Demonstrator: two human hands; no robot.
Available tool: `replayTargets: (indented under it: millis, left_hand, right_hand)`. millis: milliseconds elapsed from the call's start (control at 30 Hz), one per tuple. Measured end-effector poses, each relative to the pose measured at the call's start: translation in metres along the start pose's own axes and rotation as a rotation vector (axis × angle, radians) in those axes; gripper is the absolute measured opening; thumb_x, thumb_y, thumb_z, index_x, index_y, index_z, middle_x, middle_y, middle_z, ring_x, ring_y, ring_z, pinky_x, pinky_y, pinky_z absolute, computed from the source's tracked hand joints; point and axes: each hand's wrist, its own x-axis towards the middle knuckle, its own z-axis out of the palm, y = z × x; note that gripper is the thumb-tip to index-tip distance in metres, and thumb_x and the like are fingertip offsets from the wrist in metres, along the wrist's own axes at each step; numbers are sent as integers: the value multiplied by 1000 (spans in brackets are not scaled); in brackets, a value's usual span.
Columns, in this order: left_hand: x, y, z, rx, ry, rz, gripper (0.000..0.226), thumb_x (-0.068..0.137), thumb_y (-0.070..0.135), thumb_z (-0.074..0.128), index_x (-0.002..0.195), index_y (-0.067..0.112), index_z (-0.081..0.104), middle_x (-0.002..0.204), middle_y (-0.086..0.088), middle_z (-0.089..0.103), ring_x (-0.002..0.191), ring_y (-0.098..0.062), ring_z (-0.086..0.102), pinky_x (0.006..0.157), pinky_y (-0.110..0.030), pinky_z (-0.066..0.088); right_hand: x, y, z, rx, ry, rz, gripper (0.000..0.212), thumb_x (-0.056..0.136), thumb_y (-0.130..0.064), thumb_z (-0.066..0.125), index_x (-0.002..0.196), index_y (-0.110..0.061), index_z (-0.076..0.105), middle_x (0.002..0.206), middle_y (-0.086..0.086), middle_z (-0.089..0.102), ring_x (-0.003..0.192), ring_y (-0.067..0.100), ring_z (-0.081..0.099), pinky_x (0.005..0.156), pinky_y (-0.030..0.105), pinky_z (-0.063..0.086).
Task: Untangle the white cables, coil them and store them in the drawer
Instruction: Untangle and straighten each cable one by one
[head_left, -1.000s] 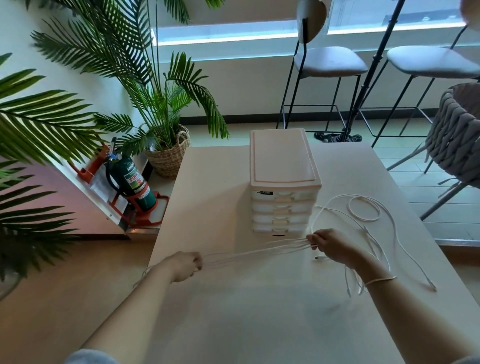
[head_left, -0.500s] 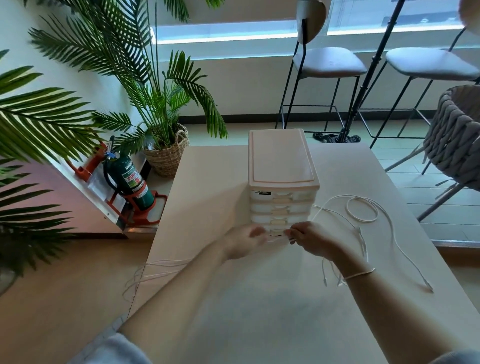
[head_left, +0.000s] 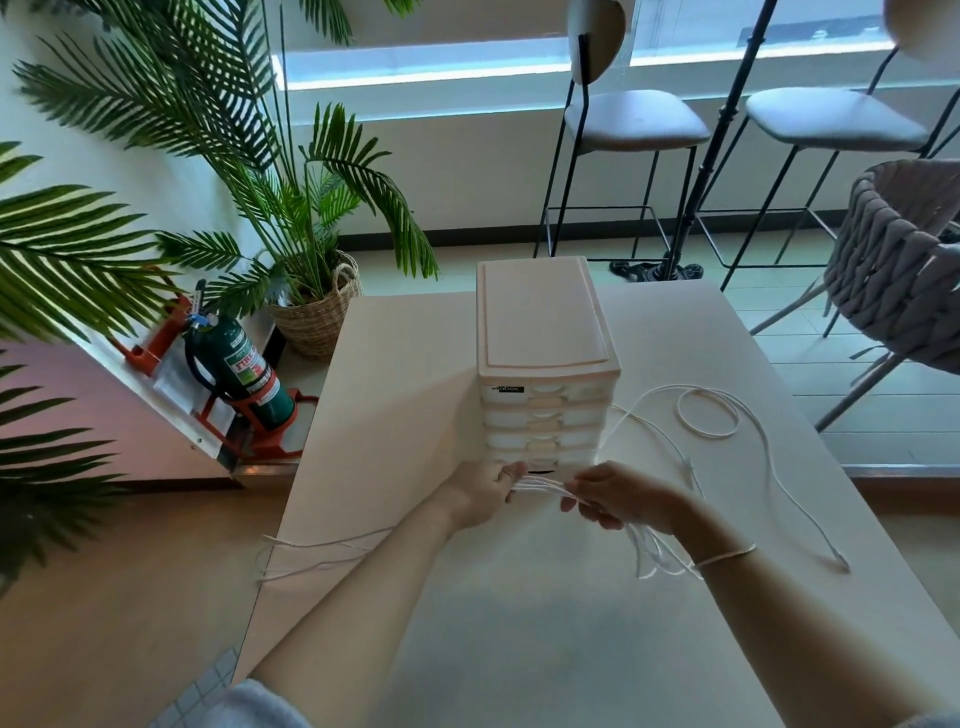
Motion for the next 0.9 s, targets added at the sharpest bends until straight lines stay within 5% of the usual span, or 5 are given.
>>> replayTargets:
  millis: [100, 200, 400, 633, 900]
  left_hand:
    - [-3, 2, 6, 68, -14, 55, 40, 100, 37, 34, 69, 20, 53, 71, -1, 54, 72, -18, 50, 57, -24, 33]
    - [1, -1, 4, 90, 123, 0, 46, 100, 40, 34, 100, 7, 66, 91, -15, 65, 87, -27, 60, 65, -26, 35]
    - [11, -8, -4, 244, 224, -130, 56, 99, 48, 27, 109, 7, 64, 111, -22, 64, 105, -37, 58, 85, -38, 46]
    - [-4, -4, -6, 184, 107, -41, 48, 100, 43, 30, 113, 10, 63, 109, -19, 64, 103, -33, 57, 78, -30, 41]
    - [-7, -7, -2, 199, -35, 24, 48, 100, 41, 32, 101, 5, 63, 92, -17, 64, 85, -28, 58, 70, -32, 41]
  right_hand:
    - [7, 5, -2, -122, 205, -6, 36, 96, -19, 46, 62, -21, 58, 56, -5, 48, 53, 11, 39, 55, 25, 33]
    - [5, -3, 7, -204, 278, -49, 42, 98, -27, 42, 57, -23, 52, 57, -4, 45, 54, 11, 40, 55, 24, 33]
    - [3, -3, 34, -175, 160, -125, 43, 96, -36, 42, 56, -22, 49, 54, -7, 42, 50, 8, 36, 51, 21, 29]
    - [1, -8, 20, 44, 22, -39, 16, 96, -16, 47, 81, -14, 53, 66, -3, 63, 40, 10, 47, 42, 19, 32]
    - [8, -8, 21, 14, 15, 3, 24, 97, -8, 42, 77, -16, 53, 74, -1, 59, 54, 11, 55, 51, 21, 41]
